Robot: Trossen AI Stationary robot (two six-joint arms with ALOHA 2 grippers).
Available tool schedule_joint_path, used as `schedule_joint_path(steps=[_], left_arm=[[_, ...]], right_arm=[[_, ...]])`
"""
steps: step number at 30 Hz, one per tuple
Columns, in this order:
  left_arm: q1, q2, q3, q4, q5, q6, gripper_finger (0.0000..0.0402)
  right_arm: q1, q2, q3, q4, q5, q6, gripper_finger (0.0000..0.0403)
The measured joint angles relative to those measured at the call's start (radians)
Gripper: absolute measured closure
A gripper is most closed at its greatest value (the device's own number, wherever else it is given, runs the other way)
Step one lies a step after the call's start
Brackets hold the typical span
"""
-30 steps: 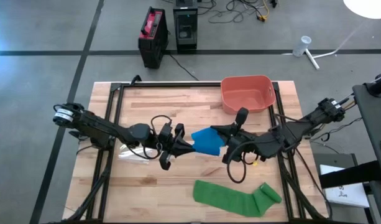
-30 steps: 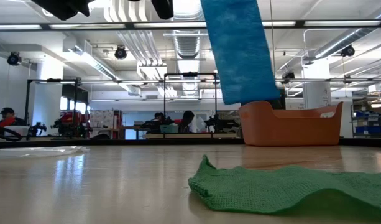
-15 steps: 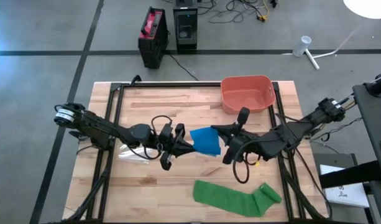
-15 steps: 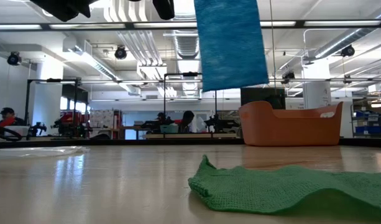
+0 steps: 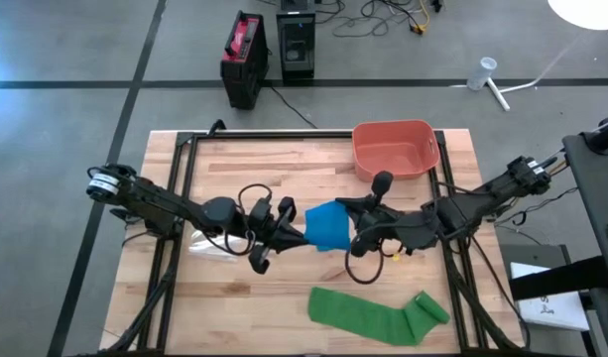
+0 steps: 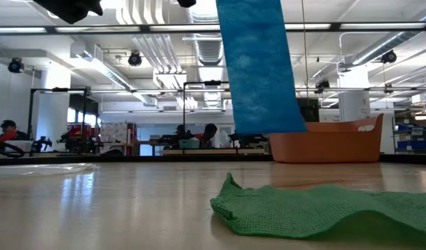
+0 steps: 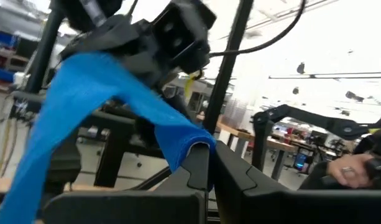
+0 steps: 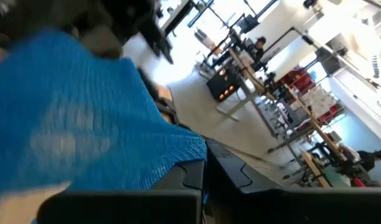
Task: Roll bandage
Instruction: Roll the blue bandage
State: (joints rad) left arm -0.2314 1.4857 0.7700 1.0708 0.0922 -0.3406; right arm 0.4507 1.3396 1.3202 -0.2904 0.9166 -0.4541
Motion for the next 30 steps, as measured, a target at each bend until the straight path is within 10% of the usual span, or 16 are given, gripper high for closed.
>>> schedule_joint_path(steps=[20,30], left_arm=[[-0.001,0.000,0.000,0.006,0.004,0.010,0.0401],[-0.001,-0.001,0.000,0.007,0.001,0.010,0.0401]], right_arm=[[0.102,-0.003,-0.005,-0.132,-0.009,0.040,0.0254],[0.180,-0.005,-0.005,-0.113,-0.002,-0.004,0.0246]])
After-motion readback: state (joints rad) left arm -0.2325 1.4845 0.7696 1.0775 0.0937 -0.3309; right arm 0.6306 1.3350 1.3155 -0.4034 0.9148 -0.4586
